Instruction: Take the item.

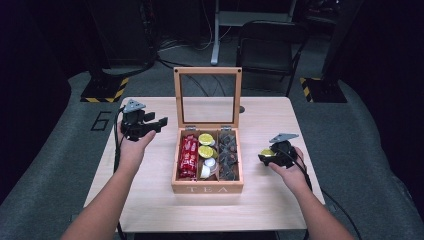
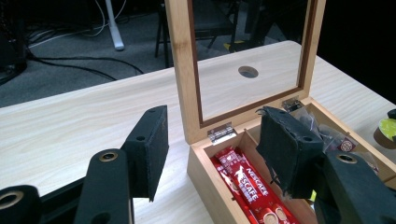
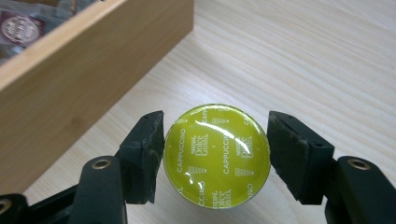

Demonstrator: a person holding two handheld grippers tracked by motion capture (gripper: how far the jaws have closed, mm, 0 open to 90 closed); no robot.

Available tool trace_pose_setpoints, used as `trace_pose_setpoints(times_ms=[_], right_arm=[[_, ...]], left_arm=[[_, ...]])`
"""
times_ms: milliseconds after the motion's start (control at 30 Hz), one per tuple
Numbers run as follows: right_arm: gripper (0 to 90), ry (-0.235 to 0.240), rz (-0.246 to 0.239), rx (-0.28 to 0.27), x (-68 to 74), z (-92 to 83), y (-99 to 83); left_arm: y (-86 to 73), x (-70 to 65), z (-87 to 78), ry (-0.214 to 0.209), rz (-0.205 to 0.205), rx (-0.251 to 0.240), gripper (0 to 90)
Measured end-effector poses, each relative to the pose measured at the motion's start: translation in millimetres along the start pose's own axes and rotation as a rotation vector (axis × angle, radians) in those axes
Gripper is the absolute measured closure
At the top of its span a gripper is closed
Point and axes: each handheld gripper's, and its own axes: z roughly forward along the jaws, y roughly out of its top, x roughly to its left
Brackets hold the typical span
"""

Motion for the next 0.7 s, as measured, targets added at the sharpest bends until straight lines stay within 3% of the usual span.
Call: trace_pose_setpoints(times_ms=[367,700], right_arm=[[37.0,-0.018,0.049,0.015,-7.4,4.6,-11.9],[36.3,-0.004,0.046,0.044,-6.3,8.4,-15.8]], left_arm=[[-1.5,0.4,0.9,0.000,0.000,0.001,42.6],[-1.7,1.3,-0.5,0.004,-0.002,-0.001,42.6]])
